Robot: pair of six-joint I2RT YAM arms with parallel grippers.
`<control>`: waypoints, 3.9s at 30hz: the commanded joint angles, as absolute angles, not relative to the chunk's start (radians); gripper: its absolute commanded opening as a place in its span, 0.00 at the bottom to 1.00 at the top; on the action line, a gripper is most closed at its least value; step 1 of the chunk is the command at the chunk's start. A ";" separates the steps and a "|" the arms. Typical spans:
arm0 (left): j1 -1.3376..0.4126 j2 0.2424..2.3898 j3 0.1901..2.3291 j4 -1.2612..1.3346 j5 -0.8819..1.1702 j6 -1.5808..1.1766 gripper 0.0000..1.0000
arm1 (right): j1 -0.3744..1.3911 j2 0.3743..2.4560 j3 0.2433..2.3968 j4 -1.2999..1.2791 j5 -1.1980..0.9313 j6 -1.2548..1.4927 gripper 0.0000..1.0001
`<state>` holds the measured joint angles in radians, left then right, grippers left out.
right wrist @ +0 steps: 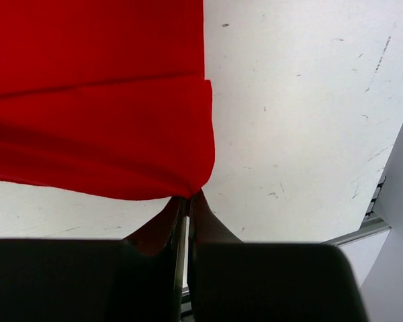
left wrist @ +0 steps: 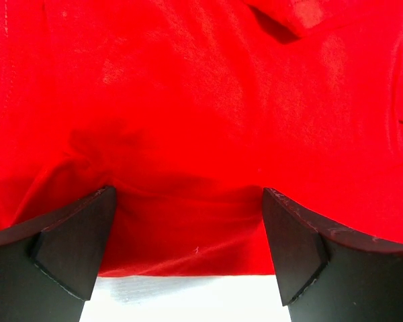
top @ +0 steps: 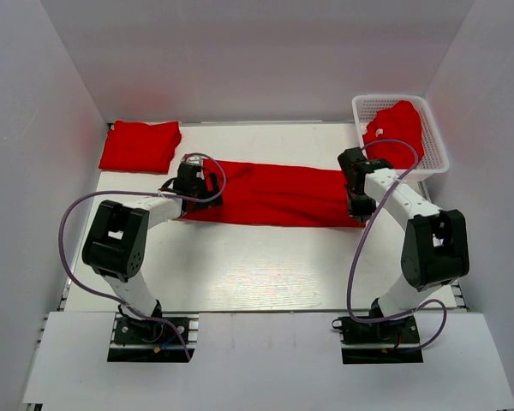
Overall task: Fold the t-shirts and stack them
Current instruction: Fold the other side of the tshirt into a rectangle, then rotate the tshirt 90 degrees
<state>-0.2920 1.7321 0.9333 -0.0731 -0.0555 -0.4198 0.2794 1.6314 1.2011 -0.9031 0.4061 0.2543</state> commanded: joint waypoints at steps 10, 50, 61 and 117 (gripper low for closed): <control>-0.293 1.796 0.986 -0.129 -0.127 -0.416 1.00 | 0.221 1.778 1.445 -1.009 0.453 0.262 0.00; -0.284 1.720 1.034 -0.135 -0.117 -0.416 1.00 | 0.215 1.891 1.557 -0.802 0.129 0.152 0.90; -0.284 1.804 1.186 -0.150 -0.098 -0.426 1.00 | 0.222 1.996 1.597 -0.542 -0.081 0.195 0.90; -0.331 2.307 2.165 -0.144 0.082 -0.327 1.00 | 0.715 1.656 1.408 -0.506 0.259 0.225 0.90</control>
